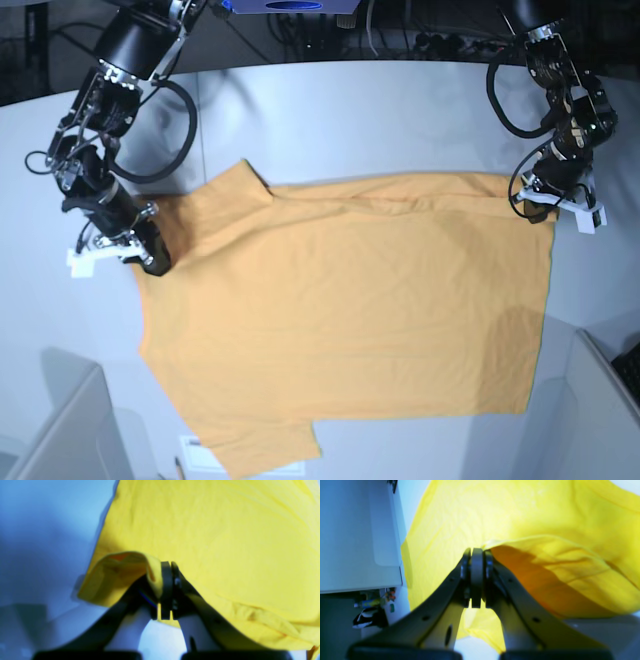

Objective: Fold the T-shirt properly
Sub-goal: 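Lift the shoulder edge with both grippers and fold it toward the hem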

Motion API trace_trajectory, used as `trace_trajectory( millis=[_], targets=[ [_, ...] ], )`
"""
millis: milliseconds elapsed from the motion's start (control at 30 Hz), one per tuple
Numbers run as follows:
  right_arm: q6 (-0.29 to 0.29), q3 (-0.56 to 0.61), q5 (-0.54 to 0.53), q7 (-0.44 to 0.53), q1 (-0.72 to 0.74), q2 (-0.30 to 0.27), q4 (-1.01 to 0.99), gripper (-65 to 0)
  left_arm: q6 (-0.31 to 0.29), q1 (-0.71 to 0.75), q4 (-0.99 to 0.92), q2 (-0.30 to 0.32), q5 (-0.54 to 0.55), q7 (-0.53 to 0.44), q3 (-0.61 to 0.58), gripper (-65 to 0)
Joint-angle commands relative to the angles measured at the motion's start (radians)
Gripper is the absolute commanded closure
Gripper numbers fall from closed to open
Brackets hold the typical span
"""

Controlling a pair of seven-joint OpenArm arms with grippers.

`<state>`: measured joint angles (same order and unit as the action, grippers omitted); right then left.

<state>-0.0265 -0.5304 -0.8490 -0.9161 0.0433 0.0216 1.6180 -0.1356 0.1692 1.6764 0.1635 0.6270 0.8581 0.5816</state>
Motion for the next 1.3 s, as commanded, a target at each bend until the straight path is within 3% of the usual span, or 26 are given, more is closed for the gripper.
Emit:
trace_trajectory(
  millis=[0, 133, 333, 633, 1267],
  targets=[
    [-0.01, -0.001, 0.001, 0.019, 0.039, -0.012, -0.002, 0.0, -0.003, -0.023, 0.011, 0.014, 0.011, -0.021, 0.005, 0.0],
    [-0.011, -0.001, 0.072, 0.019, 0.103, -0.012, -0.063, 0.0, -0.003, -0.056, -0.012, 0.015, 0.009, -0.021, 0.005, 0.0],
    [-0.01, 0.06, 0.073, 0.021, 0.117, -0.015, -0.074, 0.0, -0.003, -0.05, -0.031, 0.035, 0.003, -0.021, 0.008, 0.0],
    [-0.008, 0.091, 0.076, 0.076, 0.235, -0.016, -0.223, 0.0, -0.003, -0.138, -0.048, 0.029, -0.161, -0.023, 0.004, 0.0],
    [-0.008, 0.091, 0.078, 0.084, 0.313, -0.018, -0.278, 0.0, -0.005, -0.244, -0.167, 0.035, -0.169, -0.023, 0.005, 0.0]
  ],
)
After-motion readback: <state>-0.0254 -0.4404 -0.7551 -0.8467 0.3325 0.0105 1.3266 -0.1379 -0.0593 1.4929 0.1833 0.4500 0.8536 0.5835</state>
